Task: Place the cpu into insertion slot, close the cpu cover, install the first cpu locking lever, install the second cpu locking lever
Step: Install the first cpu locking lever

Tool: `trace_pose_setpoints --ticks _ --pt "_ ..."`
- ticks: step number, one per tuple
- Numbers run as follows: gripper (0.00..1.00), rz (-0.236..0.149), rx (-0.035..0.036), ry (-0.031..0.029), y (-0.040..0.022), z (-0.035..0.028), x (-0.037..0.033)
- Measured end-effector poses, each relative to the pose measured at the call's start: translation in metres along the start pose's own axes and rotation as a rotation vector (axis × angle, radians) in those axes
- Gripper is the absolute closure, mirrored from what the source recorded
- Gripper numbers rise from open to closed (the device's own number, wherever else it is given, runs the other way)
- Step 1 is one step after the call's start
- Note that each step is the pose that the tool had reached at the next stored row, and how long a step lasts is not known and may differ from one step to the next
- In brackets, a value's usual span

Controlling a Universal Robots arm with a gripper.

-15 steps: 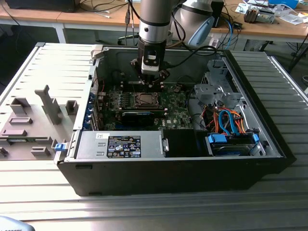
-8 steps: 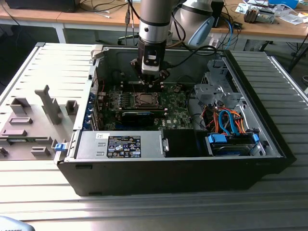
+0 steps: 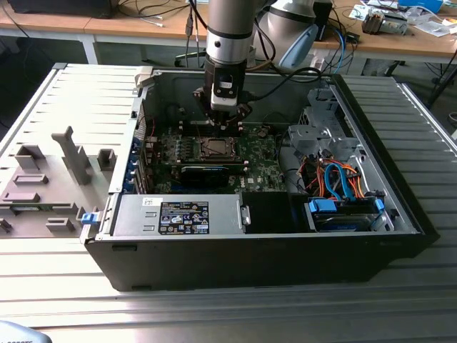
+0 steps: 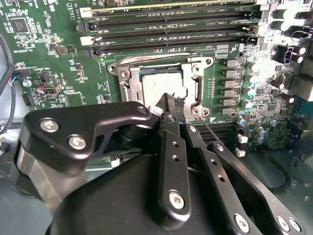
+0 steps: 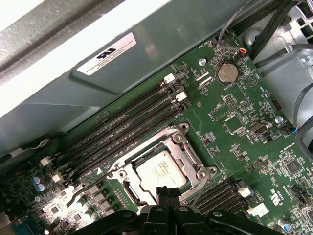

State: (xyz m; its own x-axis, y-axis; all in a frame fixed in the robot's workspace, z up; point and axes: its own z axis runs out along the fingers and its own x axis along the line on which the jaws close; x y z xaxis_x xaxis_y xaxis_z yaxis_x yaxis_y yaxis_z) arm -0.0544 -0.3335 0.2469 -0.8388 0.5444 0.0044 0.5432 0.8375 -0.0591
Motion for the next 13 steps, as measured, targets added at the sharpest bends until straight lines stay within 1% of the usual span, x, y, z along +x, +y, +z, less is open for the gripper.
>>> trace_pose_setpoints --ticks 13 --pt "0.89 -0.005 0.0000 -0.0004 0.0000 0.0000 0.0000"
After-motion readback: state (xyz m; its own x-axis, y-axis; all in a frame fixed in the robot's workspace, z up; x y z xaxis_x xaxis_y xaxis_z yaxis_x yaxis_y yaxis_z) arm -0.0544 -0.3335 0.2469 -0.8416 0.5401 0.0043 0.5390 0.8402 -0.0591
